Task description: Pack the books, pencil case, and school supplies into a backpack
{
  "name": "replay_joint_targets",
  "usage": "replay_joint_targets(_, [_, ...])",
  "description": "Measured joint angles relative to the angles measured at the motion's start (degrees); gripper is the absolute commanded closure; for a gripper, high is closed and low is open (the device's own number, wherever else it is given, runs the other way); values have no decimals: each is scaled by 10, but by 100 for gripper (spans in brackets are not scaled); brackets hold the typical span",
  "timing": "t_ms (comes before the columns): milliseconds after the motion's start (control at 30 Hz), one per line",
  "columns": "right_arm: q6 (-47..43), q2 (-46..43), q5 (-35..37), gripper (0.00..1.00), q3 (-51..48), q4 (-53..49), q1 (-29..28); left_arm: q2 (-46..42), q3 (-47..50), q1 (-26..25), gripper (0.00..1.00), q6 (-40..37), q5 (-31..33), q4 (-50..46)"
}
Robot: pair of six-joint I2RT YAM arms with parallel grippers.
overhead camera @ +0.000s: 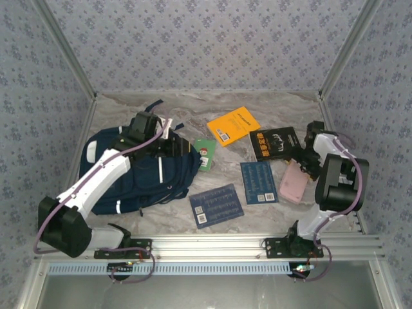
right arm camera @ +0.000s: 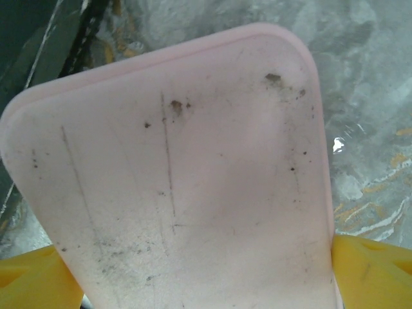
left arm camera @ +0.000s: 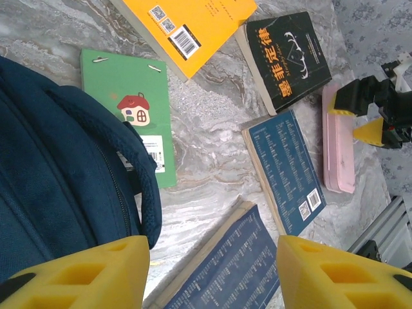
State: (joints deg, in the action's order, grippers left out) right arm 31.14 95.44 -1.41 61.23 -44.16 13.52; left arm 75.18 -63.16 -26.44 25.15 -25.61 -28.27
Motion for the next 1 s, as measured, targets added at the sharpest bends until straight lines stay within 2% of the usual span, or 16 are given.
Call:
replay_joint_targets(233, [-38,-29,30,0,1,-37,-60,12,0,-3,46,-1,-8,0])
replay_joint_targets(467, [-112,-40,68,0,-9,-55,-84,21,-1,-3,45,-23,-14,-3])
replay_joint_targets(800, [-137,-60,26,0,-57,-42,-35,21,-1,8,45,-33,-31,-2])
replay_joint_targets(1000, [-137,-43,2,0,-61,-27,-28,21,-1,10,45,-33,-36,-2])
